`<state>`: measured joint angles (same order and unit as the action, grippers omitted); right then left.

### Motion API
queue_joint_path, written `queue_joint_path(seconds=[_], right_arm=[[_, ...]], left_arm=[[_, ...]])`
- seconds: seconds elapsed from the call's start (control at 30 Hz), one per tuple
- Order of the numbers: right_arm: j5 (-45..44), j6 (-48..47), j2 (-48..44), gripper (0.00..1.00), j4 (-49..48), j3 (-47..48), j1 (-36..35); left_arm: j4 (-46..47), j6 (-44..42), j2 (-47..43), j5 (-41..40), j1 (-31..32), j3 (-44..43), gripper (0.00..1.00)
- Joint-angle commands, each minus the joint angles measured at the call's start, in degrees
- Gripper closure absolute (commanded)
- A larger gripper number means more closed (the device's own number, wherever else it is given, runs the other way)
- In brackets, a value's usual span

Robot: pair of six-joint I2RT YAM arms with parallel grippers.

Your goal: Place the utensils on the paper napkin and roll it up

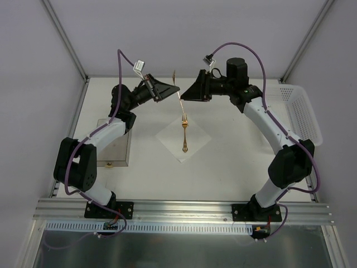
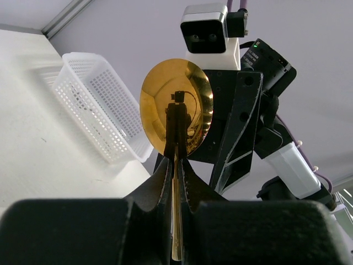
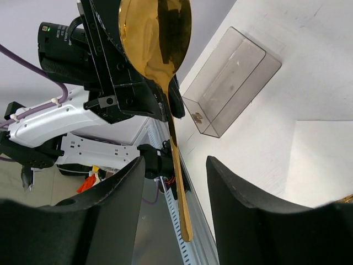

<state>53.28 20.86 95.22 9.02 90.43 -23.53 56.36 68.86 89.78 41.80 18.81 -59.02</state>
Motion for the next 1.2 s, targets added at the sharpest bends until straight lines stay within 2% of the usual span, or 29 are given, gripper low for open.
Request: queue_joint_path(seconds=[0.0,0.4,0.67,0.87,0.97,1.0,1.07,1.17], right_arm=[[4.3,-0.6,-1.7,0.48,-1.9,2.1,-0.6],[7.6,2.7,-1.7,0.51,-7.1,0.4,-1.0],[7.9,3.0,-2.0,0.57,-7.2,0.1,-1.0],[7.4,3.0,-2.0,0.65,-7.1,-0.5,-0.6],[6.6,3.1,-1.9,0.77,-7.0,-0.8,-0.6],[6.1,3.4,-1.8,0.86,-6.9,-0.7,-0.5],[5.7,3.3,-1.5,0.98,-5.7,-0.5,-0.6],[4.3,2.3,-1.5,1.00,-3.3,0.2,-0.4]], left_arm=[[6.9,1.6,-1.4,1.2,1.0,-0.7,1.00],[15.4,7.7,2.8,2.6,2.2,-2.0,1.00],[18.5,9.7,4.4,3.0,2.9,-2.4,1.00],[18.9,9.9,4.6,3.2,2.9,-2.6,1.00],[19.0,9.8,4.4,3.1,3.0,-2.4,1.00],[18.9,9.7,4.4,3.0,3.0,-2.2,1.00],[18.5,9.7,4.4,3.0,2.9,-2.4,1.00],[15.5,8.7,4.3,3.4,3.0,-3.1,0.99]])
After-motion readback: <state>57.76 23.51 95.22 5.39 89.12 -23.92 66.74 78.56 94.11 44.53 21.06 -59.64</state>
